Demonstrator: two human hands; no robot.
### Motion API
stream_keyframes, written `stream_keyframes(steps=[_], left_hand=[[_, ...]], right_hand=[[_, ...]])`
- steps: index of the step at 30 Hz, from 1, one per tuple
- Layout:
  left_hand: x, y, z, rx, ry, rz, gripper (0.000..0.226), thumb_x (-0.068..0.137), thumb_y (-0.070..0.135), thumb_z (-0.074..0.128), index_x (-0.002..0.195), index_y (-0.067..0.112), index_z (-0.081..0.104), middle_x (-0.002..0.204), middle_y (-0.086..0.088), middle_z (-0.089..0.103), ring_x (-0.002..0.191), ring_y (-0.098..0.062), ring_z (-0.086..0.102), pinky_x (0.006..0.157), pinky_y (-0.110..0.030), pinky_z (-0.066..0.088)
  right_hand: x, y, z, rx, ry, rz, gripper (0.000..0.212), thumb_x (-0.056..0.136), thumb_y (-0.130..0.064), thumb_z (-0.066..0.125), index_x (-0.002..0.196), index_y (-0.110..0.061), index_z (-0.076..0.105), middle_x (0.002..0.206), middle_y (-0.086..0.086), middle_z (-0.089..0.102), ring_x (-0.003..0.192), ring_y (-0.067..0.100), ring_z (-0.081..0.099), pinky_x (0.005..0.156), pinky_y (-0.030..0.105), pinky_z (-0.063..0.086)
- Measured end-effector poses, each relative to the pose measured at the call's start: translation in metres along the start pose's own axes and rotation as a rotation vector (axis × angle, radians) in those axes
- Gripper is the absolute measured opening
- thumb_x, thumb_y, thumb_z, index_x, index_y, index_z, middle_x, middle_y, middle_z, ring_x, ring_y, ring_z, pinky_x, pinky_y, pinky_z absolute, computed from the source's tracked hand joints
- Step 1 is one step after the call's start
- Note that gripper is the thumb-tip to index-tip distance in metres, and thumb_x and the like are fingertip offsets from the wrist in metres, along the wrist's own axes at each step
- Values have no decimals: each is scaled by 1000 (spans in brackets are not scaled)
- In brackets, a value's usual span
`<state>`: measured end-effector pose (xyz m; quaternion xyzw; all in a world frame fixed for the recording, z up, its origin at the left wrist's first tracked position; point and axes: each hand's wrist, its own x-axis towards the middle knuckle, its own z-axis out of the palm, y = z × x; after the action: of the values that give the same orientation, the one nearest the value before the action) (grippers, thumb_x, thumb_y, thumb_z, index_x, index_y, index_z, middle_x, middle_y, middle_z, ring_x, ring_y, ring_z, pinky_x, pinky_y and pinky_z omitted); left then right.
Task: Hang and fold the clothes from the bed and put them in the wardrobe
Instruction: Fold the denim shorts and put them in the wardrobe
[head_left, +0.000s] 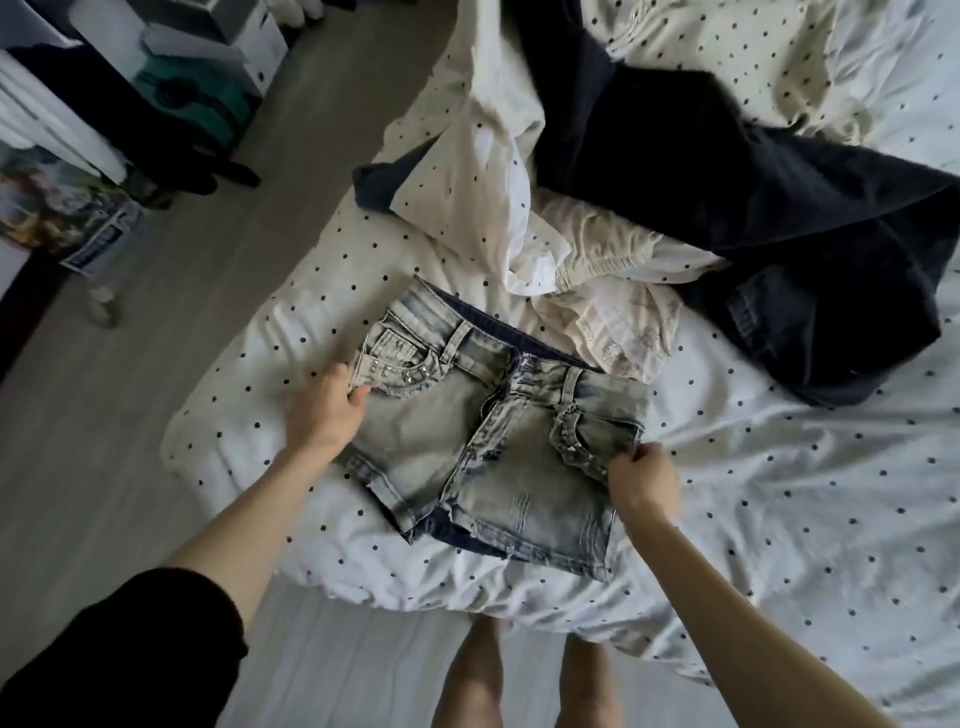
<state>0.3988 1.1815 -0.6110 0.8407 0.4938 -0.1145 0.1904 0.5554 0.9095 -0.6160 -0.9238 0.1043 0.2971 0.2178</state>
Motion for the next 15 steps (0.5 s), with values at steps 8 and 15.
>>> stream_keyframes(steps=[8,15], left_hand=[[-40,-28,-2,-282,-418,-11,31,98,30,45,73,12,44,61,-1,39,54,-15,36,55,-28,28],[-39,-22,3,-353,-424,3,30,94,32,55,75,10,48,58,2,39,48,-11,34,50,-23,28]], right_hand=[[-5,0,-40,-119,197,-72,37,94,-13,43,130,-6,44,135,18,44,124,33,38,98,43,34],[-50,0,21,-517,-35,-738,50,99,-32,33,147,-20,24,156,5,19,143,21,18,116,44,15]])
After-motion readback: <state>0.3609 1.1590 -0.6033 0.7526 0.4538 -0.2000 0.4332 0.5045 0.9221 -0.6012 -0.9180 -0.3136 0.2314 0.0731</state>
